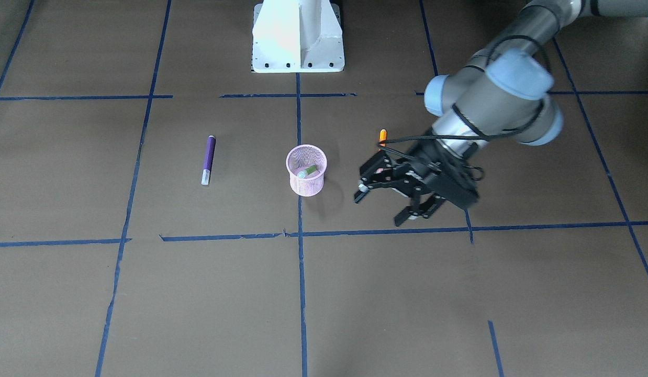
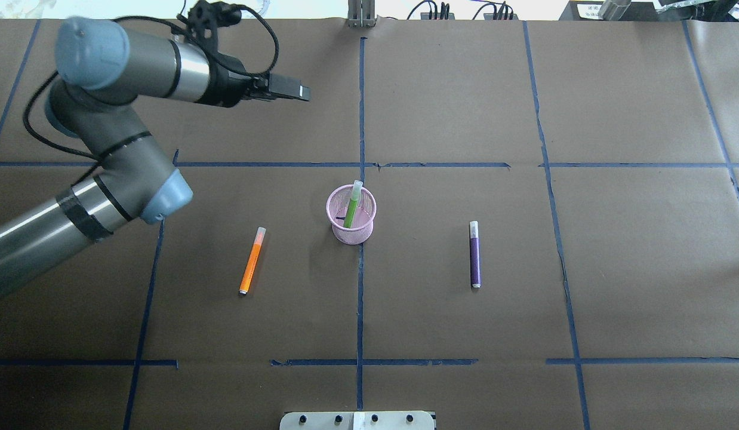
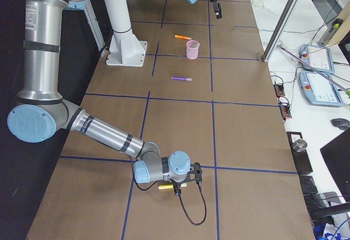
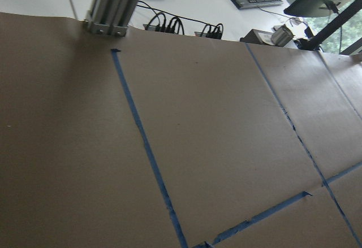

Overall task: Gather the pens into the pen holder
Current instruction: 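Raise the left gripper away from the cup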

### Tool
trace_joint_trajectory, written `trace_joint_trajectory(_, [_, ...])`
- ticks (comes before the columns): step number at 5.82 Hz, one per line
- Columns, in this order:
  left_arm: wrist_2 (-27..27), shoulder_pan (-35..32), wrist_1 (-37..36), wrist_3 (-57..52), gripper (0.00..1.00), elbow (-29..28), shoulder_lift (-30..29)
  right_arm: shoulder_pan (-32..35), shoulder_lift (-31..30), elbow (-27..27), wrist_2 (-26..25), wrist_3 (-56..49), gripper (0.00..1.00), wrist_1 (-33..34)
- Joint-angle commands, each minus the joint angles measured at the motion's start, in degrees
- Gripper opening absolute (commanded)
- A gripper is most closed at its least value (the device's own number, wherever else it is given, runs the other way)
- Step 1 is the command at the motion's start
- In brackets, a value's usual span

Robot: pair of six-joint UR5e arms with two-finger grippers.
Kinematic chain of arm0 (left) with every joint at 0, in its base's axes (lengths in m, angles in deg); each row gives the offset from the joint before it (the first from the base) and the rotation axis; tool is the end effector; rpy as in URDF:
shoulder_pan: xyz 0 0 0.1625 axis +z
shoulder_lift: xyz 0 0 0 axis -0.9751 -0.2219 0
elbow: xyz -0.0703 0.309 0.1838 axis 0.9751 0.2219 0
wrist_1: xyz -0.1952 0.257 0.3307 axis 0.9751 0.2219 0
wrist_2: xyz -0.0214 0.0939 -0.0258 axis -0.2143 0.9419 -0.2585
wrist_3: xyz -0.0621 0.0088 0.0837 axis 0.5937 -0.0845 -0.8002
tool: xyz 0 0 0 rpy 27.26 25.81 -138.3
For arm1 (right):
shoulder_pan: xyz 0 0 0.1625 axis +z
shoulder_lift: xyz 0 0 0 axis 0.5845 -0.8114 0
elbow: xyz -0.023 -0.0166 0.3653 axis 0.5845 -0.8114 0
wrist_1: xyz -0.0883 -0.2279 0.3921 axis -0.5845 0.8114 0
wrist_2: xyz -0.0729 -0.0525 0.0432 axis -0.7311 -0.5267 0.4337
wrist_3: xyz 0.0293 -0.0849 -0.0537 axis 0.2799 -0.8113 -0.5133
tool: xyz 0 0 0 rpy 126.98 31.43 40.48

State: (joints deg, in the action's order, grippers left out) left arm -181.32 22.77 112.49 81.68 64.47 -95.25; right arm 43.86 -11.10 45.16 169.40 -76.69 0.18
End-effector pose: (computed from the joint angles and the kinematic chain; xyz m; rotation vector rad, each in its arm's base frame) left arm 0.3526 -0.6177 0.1746 0.4420 1.3173 0.0060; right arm -0.0234 -0.4594 0.7960 0.0215 -0.7901 -0.1238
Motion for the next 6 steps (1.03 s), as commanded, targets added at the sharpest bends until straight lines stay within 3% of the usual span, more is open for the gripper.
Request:
trace_joint_trajectory(1, [-10.7, -6.8, -8.4, -0.5, 1.00, 0.2, 1.5, 0.0, 0.0, 0.0, 0.0, 0.0, 0.47, 0.1])
trace_joint_trajectory(4, [-10.7, -4.8, -14.7, -0.6, 1.00, 0.2, 0.1, 0.0, -0.1, 0.0, 0.1, 0.0, 0.28, 0.1])
trace_joint_trajectory(6, [-10.8, -4.6, -14.8, -0.5, 1.00, 0.3, 0.1, 0.0, -0.5, 0.0, -0.1, 0.0, 0.22, 0.1])
